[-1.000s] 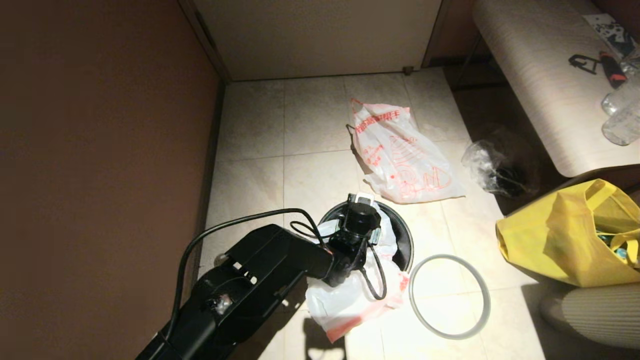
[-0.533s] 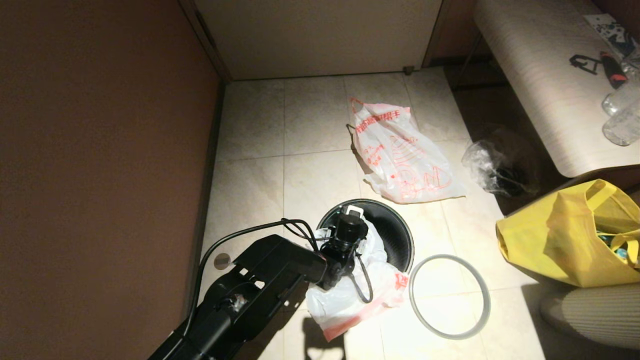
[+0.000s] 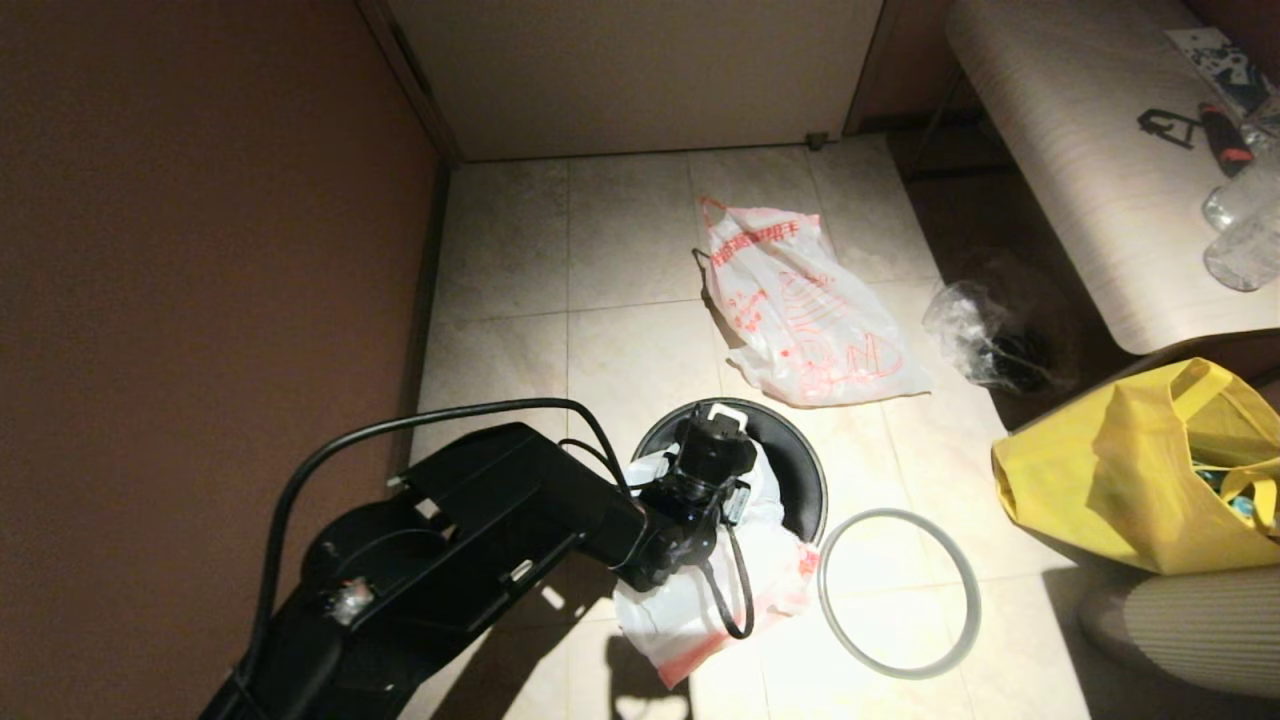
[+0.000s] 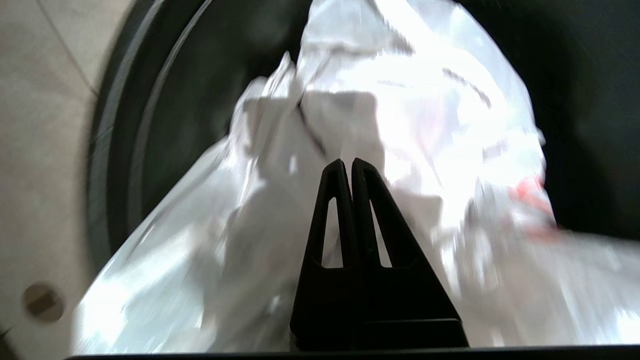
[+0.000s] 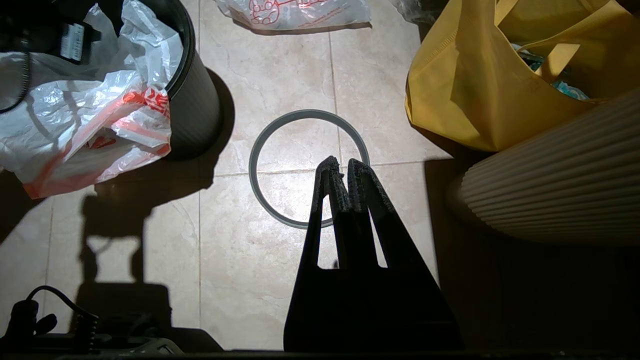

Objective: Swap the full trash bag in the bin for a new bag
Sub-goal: Put the new garbage bag on the trash can

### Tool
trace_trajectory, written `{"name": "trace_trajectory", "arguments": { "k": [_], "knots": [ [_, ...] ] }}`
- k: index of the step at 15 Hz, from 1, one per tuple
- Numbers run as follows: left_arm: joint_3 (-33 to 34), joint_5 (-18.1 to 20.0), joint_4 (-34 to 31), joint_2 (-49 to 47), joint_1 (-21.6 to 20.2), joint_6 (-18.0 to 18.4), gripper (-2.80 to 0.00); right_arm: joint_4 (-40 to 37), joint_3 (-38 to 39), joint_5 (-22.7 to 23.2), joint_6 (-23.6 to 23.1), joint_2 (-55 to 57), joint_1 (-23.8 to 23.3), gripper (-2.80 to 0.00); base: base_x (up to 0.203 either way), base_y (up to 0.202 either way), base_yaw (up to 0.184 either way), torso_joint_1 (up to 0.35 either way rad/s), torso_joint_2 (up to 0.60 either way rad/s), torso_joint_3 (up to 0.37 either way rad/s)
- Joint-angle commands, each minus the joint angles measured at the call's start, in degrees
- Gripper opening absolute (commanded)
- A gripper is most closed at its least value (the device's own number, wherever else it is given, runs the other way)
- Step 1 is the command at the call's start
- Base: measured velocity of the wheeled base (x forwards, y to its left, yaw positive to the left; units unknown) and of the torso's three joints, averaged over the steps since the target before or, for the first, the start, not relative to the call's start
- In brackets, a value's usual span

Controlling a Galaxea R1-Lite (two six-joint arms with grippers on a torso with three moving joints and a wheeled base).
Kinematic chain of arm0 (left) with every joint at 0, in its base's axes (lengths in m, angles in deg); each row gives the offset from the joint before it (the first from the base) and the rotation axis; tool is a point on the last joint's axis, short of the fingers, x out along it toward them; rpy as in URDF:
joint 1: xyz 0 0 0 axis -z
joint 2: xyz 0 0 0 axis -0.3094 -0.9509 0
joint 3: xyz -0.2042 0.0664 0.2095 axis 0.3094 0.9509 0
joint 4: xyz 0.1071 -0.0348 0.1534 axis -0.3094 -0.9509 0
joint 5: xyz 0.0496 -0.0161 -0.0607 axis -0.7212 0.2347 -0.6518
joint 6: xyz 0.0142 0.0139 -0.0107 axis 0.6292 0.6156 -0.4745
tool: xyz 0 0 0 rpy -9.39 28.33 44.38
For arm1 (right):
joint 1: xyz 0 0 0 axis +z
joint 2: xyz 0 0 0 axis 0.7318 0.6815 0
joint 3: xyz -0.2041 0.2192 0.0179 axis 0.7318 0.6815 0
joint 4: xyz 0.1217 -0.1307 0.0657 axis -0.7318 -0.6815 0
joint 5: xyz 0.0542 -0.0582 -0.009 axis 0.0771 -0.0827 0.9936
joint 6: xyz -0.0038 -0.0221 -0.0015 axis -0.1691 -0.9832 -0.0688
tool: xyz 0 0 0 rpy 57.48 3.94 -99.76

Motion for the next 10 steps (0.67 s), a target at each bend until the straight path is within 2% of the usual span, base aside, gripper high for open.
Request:
{"name": "trace_trajectory", "arguments": {
  "k": [1,5,10],
  "knots": [
    [10.9,-0.4,-0.5,12.8,2.0,-0.4,-2.80,0.0,0.0,0.0,0.0,0.0,0.0,-2.80,0.000,0.000,0.000,0.000,0.00,0.000],
    [26.0,-0.4,-1.3,24.3,2.3,-0.8,-2.80,0.0,0.0,0.0,0.0,0.0,-0.1,-2.80,0.000,0.000,0.000,0.000,0.00,0.000],
    [33.7,-0.4,-1.1,29.0,0.3,-0.9,-2.80,0.0,0.0,0.0,0.0,0.0,-0.1,-2.80,0.000,0.000,0.000,0.000,0.00,0.000]
  ]
}}
